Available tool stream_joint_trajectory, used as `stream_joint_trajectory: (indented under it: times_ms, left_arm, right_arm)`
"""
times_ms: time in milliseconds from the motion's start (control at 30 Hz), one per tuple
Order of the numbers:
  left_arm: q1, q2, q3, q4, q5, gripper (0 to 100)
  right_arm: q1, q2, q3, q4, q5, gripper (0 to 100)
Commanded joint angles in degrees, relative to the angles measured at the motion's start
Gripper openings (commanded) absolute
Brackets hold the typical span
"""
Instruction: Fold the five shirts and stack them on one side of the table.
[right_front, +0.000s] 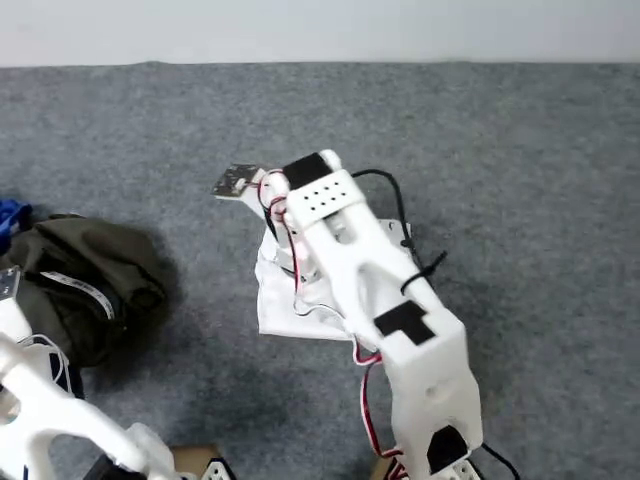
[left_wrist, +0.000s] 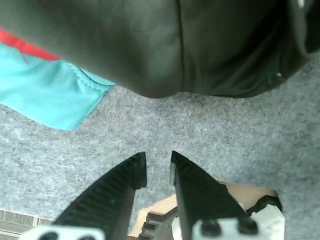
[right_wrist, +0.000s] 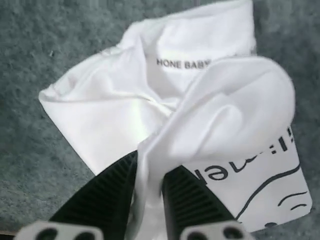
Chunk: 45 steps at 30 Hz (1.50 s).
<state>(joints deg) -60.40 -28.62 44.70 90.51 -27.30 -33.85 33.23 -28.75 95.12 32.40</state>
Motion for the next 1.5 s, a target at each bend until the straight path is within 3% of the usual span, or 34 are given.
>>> stream_joint_trajectory:
  times_ms: [0,100,267,367,833,1067,1200,1333,1467]
  left_arm:
    - [0.35,-1.58,-0.22,-0.70,0.53,9]
    - [0.35,-1.58,-0.13,-0.70,0.53,9]
    - [0.35,-1.58,-0.13,-0.70,0.53,9]
    - [0.35,-1.58,-0.13,-0.70,0.53,9]
    - [0.35,-1.58,-0.13,-0.70,0.53,9]
    - [0.44,-1.58,-0.13,-0.70,0.53,9]
    - [0.44,-1.58,-0.13,-0.70,0.53,9]
    - [0.44,-1.58,-0.13,-0.70,0.53,9]
    - [0.44,-1.58,-0.13,-0.70,0.53,9]
  right_arm:
    - [-1.36,3.03,-9.93,3.74,-0.62,1.6]
    - [-1.45,7.25,-15.30,7.08,-0.62,5.7]
    - [-1.63,8.66,-18.99,7.78,-4.22,24.0]
    - [-2.77,6.73,-20.84,7.87,-4.75,27.9]
    - [4.00,-13.14,-6.68,7.87,-4.66,26.7]
    - [16.13,-9.10,0.35,7.87,1.85,0.2]
    - [20.53,-5.14,0.18,7.78,2.20,2.4]
    - [19.82,-1.01,0.18,7.78,2.02,1.4]
    - [13.05,0.04,0.26,7.96,1.85,1.4]
